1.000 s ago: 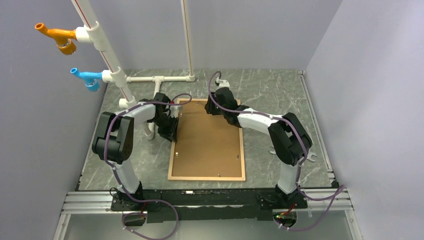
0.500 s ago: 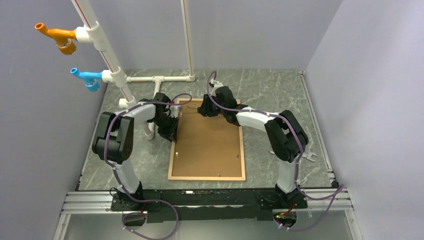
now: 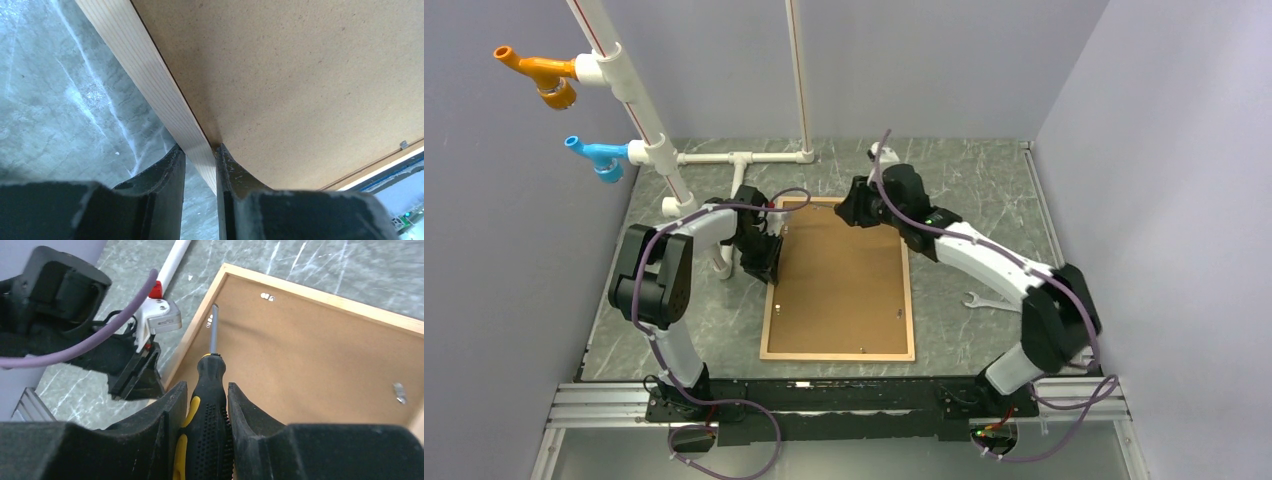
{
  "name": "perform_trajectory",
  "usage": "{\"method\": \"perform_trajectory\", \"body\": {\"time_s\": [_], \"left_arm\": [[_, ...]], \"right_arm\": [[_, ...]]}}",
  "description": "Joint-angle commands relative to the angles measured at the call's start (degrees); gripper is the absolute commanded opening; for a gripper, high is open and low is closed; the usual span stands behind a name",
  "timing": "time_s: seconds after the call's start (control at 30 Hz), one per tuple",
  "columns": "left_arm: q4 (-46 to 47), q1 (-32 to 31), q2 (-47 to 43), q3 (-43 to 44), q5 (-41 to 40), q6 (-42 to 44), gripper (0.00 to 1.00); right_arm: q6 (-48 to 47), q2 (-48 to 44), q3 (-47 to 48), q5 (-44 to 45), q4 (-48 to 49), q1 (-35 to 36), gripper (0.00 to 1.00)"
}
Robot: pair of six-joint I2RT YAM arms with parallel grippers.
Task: Take the photo out of the frame
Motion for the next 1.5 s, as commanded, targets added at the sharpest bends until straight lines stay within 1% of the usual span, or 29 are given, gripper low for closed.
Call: {"method": "perform_trajectory", "body": {"time_s": [0.0, 0.2, 0.3, 0.4, 0.43, 0.47, 0.5, 0.57, 0.63, 0.67, 0.73, 0.8, 0.9, 0.93, 1.0, 1.1, 1.2, 1.23, 1.33, 1.47], "left_arm": [[0.59, -2.46, -0.80, 0.11, -5.82, 3.37, 0.00], [1.53, -3.25, -2.28, -0.68, -9.31, 3.07, 0.00], [2.17, -4.24, -3.21, -0.81, -12.28, 2.99, 0.00], [2.95, -5.35, -5.27, -1.35, -14.12, 2.67, 0.00], [3.22, -5.51, -6.32, -1.61, -15.11, 2.24, 0.02], [3.53, -5.56, -7.55, -1.86, -16.12, 1.74, 0.05], [4.17, -5.54, -9.02, -2.28, -16.34, 1.20, 0.10], [5.53, -5.52, -12.11, -3.36, -16.37, 0.09, 0.27], [6.77, -5.56, -15.85, -4.24, -17.13, -3.02, 0.48], [6.90, -5.63, -17.60, -4.41, -17.40, -3.87, 0.57], [6.58, -5.76, -21.55, -4.48, -16.55, -5.40, 0.65], [5.51, -6.03, -25.82, -4.97, -14.35, -7.82, 0.69], [6.74, -7.59, -34.93, -9.57, -8.49, -15.31, 0.73], [8.70, -8.66, -38.37, -12.04, -7.25, -18.89, 0.72], [11.49, -11.20, -46.84, -17.36, -6.71, -28.73, 0.71], [14.39, -15.85, -56.16, -24.74, -9.26, -44.27, 0.71], [13.27, -22.55, -62.63, -28.65, -16.73, -56.06, 0.72], [12.19, -24.89, -63.56, -29.33, -19.24, -59.89, 0.72], [6.48, -29.99, -62.09, -28.76, -20.06, -71.07, 0.70], [-7.07, -33.48, -56.57, -24.07, -21.76, -82.76, 0.67]], "right_arm": [[-1.64, -9.47, -4.57, 6.28, -7.08, 0.05, 0.00], [-3.51, -23.25, -13.29, 12.88, -14.90, 0.09, 0.00], [-3.05, -29.38, -16.69, 15.57, -19.24, 0.02, 0.00], [-2.63, -35.84, -20.46, 17.66, -21.11, 0.09, 0.00], [-2.15, -37.82, -22.00, 18.43, -21.35, 0.09, 0.00], [-1.38, -39.72, -23.77, 18.74, -21.21, 0.07, 0.00], [-0.81, -41.31, -25.44, 18.56, -20.82, 0.09, 0.00], [0.02, -43.88, -28.17, 17.73, -20.37, 0.14, 0.00], [0.58, -45.78, -29.95, 18.15, -20.57, 0.12, 0.00], [0.64, -46.74, -30.61, 18.30, -20.51, 0.15, 0.00], [0.45, -48.32, -31.65, 18.06, -20.13, 0.18, 0.00], [0.20, -49.33, -32.86, 17.61, -18.99, 0.11, 0.00], [0.14, -50.32, -34.99, 15.91, -15.74, 0.18, 0.00], [0.02, -50.77, -35.94, 15.12, -14.14, 0.12, 0.00], [-0.07, -51.26, -37.23, 14.26, -11.82, 0.16, 0.00], [-0.76, -51.27, -37.87, 13.65, -9.69, 0.14, 0.00], [-1.02, -50.68, -38.20, 12.84, -7.95, 0.18, 0.00], [-1.09, -50.34, -38.11, 12.60, -7.69, 0.18, 0.00], [-1.02, -49.89, -38.02, 12.39, -7.57, 0.18, 0.00], [-0.93, -50.55, -38.77, 11.82, -7.26, 0.16, 0.00]]}}
